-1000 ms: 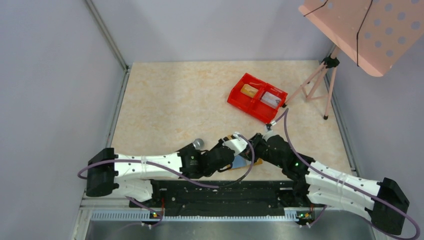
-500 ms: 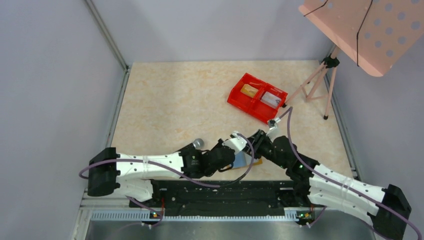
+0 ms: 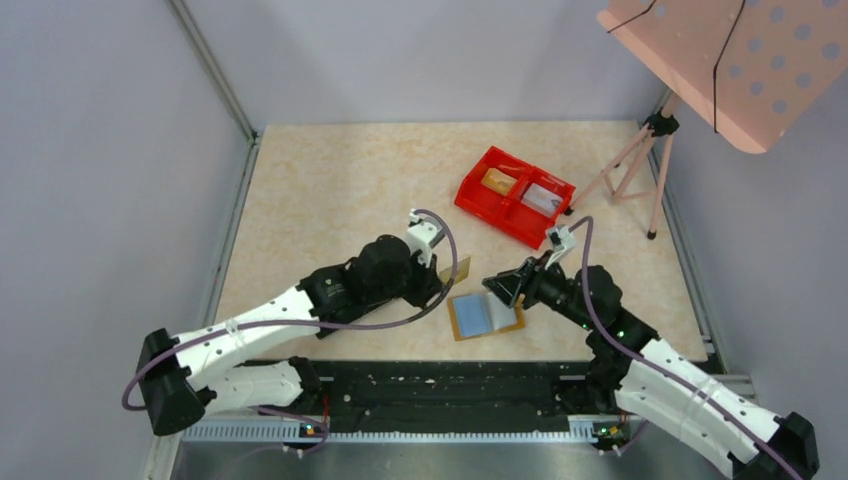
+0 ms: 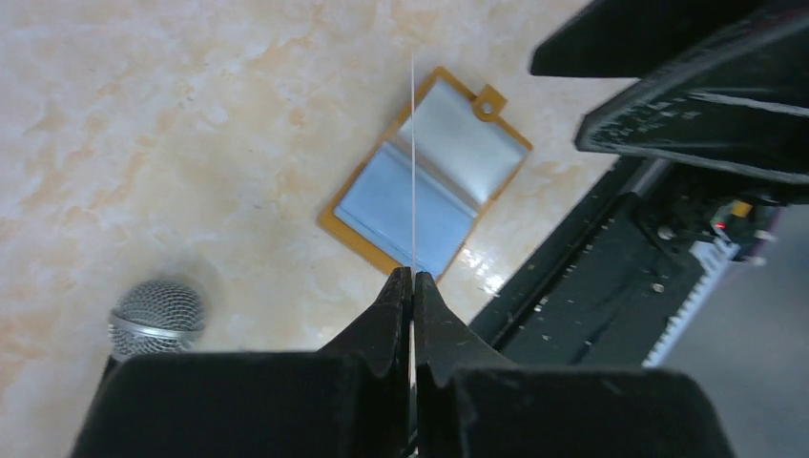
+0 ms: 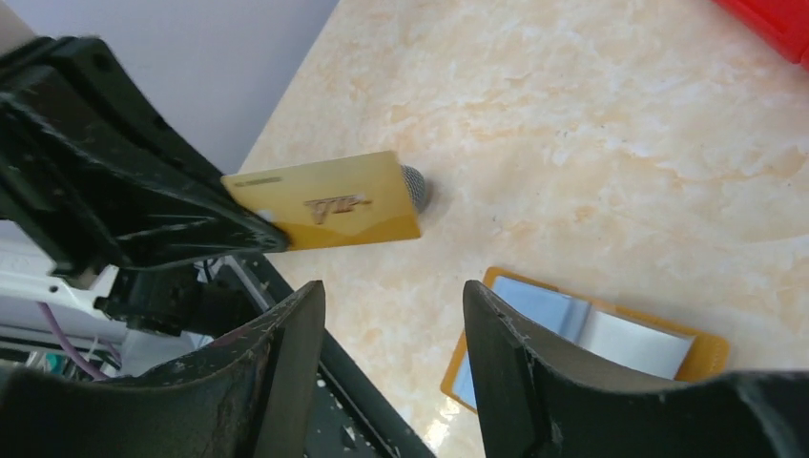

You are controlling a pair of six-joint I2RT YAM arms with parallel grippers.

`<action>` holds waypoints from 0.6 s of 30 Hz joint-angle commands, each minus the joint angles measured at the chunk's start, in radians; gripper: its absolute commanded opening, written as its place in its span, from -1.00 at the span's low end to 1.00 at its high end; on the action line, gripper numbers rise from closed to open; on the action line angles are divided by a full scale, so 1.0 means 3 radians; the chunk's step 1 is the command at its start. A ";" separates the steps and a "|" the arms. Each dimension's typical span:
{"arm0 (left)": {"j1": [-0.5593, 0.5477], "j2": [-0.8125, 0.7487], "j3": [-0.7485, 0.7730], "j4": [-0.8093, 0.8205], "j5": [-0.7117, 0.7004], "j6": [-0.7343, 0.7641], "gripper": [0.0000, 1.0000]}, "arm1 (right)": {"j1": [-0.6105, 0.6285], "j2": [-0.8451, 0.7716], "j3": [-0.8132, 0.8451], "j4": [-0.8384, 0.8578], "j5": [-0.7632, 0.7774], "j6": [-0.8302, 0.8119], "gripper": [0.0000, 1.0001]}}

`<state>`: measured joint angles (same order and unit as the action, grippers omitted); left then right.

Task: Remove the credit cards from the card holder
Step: Pick up the card holder from the center of the board.

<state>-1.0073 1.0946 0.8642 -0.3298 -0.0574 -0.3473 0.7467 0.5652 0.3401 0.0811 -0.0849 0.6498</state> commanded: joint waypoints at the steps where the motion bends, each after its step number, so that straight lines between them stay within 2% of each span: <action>1: 0.0236 -0.0226 -0.0002 0.0022 0.0988 -0.0319 -1.00 | -0.0492 0.0192 0.0125 0.0425 -0.1228 -0.0165 0.12; 4: 0.0375 -0.0308 0.0013 0.0051 0.1311 -0.0459 -1.00 | -0.0641 0.0327 0.0091 0.0763 -0.1657 -0.0092 0.13; 9: 0.0451 -0.0366 -0.0008 0.0172 0.1677 -0.0628 -1.00 | -0.0786 0.0565 0.0004 0.1289 -0.2010 0.0172 0.07; 14: 0.0496 -0.0411 -0.0034 0.0260 0.1827 -0.0719 -1.00 | -0.0841 0.0730 -0.0058 0.1759 -0.2214 0.0380 0.03; 18: 0.0519 -0.0394 -0.0051 0.0314 0.1883 -0.0748 -1.00 | -0.0848 0.0868 -0.0105 0.2010 -0.2359 0.0531 -0.10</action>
<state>-0.8612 0.9916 0.8589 -0.3077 0.4534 -0.5480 0.5045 0.8021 0.3195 0.5190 -0.7113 0.7544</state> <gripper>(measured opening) 0.012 0.479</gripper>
